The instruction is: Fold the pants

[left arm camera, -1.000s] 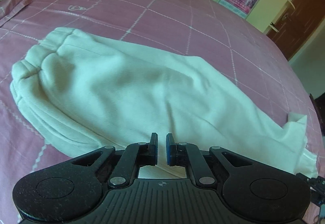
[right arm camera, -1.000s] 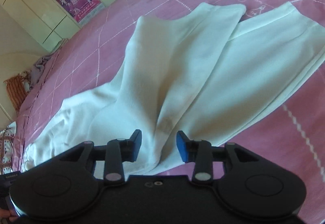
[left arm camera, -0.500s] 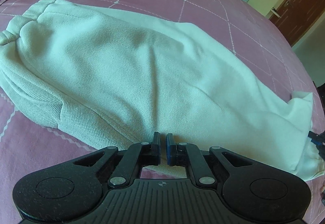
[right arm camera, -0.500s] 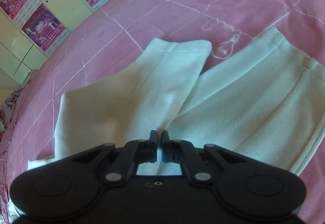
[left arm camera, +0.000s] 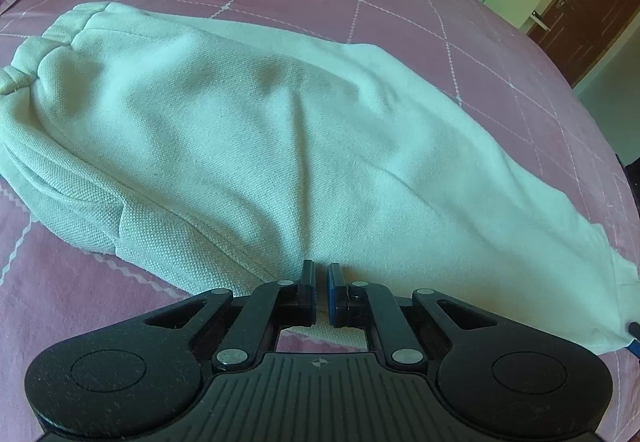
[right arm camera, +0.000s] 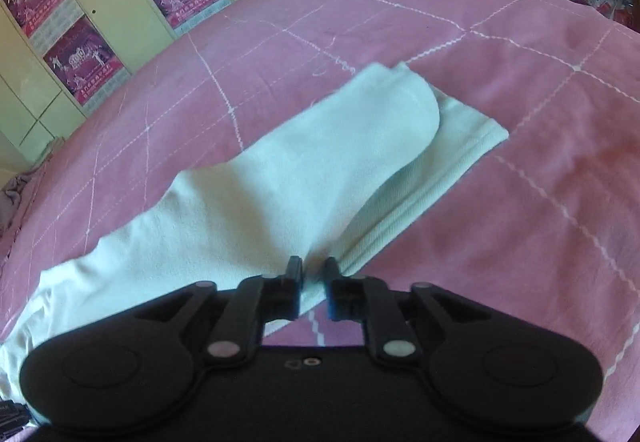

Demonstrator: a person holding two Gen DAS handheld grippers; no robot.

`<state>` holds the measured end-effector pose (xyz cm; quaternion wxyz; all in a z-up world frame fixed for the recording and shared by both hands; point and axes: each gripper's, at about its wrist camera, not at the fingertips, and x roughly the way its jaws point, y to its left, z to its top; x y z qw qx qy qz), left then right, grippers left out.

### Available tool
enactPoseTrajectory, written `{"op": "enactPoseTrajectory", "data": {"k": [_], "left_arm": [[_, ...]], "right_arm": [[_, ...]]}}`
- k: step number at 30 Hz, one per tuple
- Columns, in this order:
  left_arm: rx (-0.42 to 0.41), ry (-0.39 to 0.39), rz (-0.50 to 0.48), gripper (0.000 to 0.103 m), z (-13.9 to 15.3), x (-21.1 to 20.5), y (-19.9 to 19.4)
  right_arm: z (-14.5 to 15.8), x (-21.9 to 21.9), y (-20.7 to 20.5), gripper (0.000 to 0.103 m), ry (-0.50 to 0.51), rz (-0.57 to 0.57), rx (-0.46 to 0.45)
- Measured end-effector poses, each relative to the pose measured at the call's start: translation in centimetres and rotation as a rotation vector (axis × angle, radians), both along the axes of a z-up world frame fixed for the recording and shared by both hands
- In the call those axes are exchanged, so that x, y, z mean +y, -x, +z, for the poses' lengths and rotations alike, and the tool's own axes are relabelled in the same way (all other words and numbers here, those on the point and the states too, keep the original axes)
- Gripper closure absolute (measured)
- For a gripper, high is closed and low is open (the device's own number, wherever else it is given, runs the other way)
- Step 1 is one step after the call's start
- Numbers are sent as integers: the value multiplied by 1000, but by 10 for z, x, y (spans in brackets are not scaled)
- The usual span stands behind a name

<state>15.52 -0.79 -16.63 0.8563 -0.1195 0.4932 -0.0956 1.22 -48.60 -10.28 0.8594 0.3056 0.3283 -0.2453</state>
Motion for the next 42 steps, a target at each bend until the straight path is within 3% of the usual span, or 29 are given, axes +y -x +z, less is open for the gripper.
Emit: {"op": "enactPoseTrajectory", "data": {"k": [2, 7, 11, 13, 16, 19, 21, 22, 25, 27, 30, 32, 37, 39, 42], "left_arm": [[0, -5, 3, 97, 0, -1, 0], [-5, -11, 4, 97, -1, -3, 1], [-1, -15, 5, 97, -1, -4, 0], [-3, -20, 3, 97, -1, -5, 0], [-7, -27, 1, 97, 0, -6, 0], [-10, -21, 6, 97, 0, -5, 1], [-12, -18, 11, 97, 0, -5, 2], [-15, -22, 9, 97, -1, -6, 3], [-23, -36, -4, 97, -1, -7, 5], [-23, -39, -8, 97, -1, -7, 4], [-19, -39, -1, 97, 0, -7, 4], [-24, -41, 1, 97, 0, -7, 5], [-25, -46, -3, 97, 0, -9, 4], [-23, -40, 0, 97, 0, -8, 4], [-22, -37, 2, 97, 0, -7, 4]], "right_arm": [[5, -11, 0, 59, -11, -39, -26], [-3, -52, -6, 64, -63, -151, -58], [-8, -65, -19, 93, -42, -189, -54], [-3, -66, -28, 97, -26, -186, -55], [23, -56, -45, 98, 58, -114, -86], [72, -35, -43, 98, 201, -60, -246], [86, -27, -28, 99, 318, -66, -299], [77, -32, -20, 99, 312, -99, -275], [16, -65, -6, 99, 159, -183, -56], [-9, -67, 2, 98, 145, -185, 28], [-11, -63, -4, 94, 170, -174, 49], [-9, -72, -11, 89, 125, -163, 51], [3, -78, -7, 88, 58, -112, -10], [5, -80, -11, 75, 20, -99, -18], [-3, -83, -21, 75, -22, -108, 4]]}}
